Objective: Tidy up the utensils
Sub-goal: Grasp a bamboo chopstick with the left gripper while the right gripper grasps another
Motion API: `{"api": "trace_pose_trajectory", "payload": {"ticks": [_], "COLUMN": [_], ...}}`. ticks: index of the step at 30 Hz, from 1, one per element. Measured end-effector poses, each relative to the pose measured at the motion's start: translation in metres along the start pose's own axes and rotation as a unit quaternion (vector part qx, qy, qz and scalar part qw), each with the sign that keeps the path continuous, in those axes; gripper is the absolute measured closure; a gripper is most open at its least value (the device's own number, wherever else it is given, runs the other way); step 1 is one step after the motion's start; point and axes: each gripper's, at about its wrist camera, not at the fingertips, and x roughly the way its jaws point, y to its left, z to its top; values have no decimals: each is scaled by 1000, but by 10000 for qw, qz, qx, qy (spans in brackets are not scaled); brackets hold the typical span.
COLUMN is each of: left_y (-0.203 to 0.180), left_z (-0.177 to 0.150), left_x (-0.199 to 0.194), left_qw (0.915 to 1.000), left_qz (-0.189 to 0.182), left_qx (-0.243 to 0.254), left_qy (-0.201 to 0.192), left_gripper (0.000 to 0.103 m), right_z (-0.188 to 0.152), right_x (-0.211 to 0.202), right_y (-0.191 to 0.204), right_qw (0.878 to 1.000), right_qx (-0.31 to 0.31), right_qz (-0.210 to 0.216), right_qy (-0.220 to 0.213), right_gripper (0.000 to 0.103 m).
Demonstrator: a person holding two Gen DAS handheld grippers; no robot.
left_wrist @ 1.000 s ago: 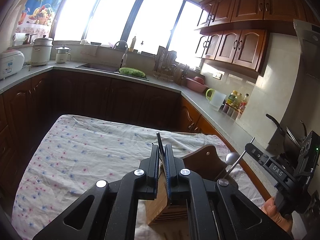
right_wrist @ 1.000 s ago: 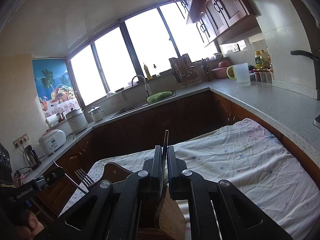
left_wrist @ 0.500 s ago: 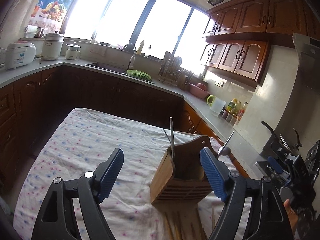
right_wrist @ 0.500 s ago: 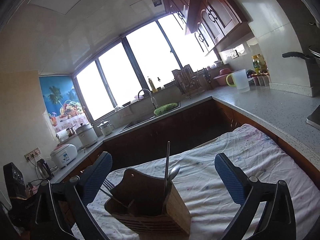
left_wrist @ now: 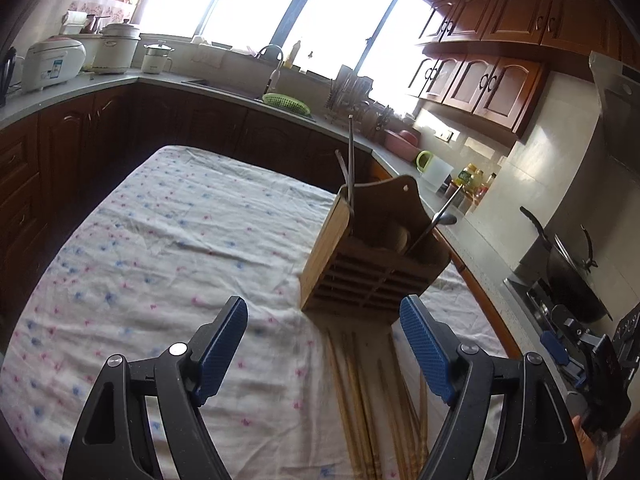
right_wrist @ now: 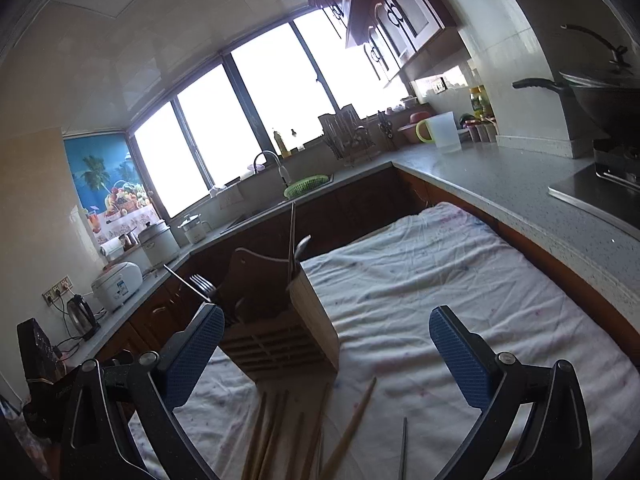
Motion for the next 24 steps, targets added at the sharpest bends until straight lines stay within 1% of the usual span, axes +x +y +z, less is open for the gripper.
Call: {"api": "trace_pose_trajectory", "payload": {"ticks": [5, 9, 16, 21, 24], "left_y": [-2, -8, -14, -19, -23], "left_z": [-11, -14, -16, -16, -15], "left_x": [9, 16, 29, 45, 56], "left_qw": [9992, 9983, 9970, 9953, 9941], "left_qz": [56, 136, 225, 288, 316], "left_qx": [-54, 12, 112, 216, 295], "left_qy": [393, 562, 726, 894, 999], "left_gripper": [25, 25, 25, 26, 31], "right_z": [-25, -38, -45, -48, -49], "right_x": [2, 6, 14, 23, 29], "right_y": [-10, -15, -15, -14, -14], "right_qw": [9993, 9981, 9967, 9952, 9943], "right_qx": [61, 103, 74, 42, -1], "right_qz": [-69, -123, -129, -151, -232], "right_qy": [370, 592, 798, 962, 1041], "right_gripper": [0, 0, 0, 0, 2]}}
